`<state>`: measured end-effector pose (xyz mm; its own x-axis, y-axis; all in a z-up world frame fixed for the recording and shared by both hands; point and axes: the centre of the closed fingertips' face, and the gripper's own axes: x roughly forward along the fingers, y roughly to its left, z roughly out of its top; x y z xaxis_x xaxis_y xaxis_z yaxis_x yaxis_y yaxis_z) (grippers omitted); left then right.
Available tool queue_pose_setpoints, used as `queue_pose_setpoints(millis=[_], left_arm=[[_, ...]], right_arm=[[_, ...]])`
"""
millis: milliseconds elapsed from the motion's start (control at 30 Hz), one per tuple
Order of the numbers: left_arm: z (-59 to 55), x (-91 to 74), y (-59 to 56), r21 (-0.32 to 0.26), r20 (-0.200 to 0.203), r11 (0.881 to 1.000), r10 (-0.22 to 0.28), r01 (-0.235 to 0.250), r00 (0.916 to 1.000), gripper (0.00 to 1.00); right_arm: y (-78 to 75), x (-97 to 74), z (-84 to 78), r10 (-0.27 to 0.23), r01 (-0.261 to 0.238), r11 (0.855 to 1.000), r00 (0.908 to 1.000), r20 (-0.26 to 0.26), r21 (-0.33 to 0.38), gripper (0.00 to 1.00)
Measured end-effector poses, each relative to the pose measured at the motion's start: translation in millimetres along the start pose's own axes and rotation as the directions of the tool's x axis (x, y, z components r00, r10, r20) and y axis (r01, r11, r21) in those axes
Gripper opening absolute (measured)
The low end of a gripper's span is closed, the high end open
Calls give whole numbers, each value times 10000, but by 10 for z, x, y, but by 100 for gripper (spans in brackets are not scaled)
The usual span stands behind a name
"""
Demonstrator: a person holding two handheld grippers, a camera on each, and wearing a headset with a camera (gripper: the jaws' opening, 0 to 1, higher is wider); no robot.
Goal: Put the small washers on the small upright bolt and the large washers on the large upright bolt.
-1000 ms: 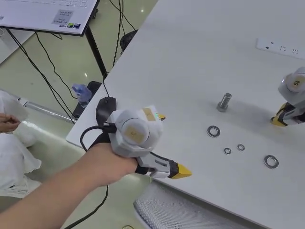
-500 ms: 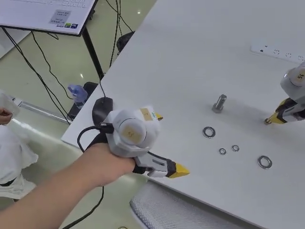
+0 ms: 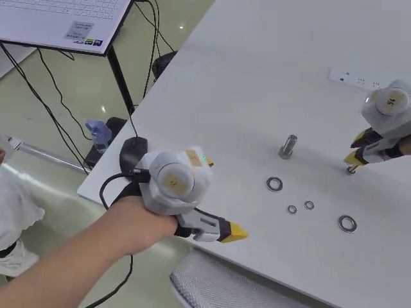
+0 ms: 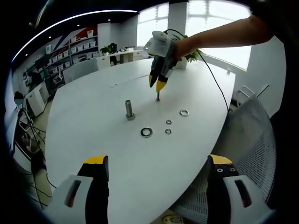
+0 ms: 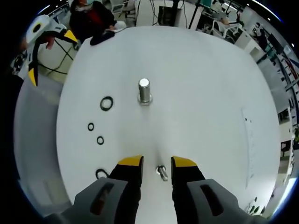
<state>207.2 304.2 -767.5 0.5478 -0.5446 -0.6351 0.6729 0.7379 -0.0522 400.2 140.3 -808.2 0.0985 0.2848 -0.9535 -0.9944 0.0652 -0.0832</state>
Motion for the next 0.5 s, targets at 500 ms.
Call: queue_pose_setpoints(millis=[500], left_arm=[[101, -24, -23, 105, 263, 9999, -82, 79, 9996, 86]], right_arm=[[354, -58, 167, 389, -380, 9975, 9992, 134, -591, 26]])
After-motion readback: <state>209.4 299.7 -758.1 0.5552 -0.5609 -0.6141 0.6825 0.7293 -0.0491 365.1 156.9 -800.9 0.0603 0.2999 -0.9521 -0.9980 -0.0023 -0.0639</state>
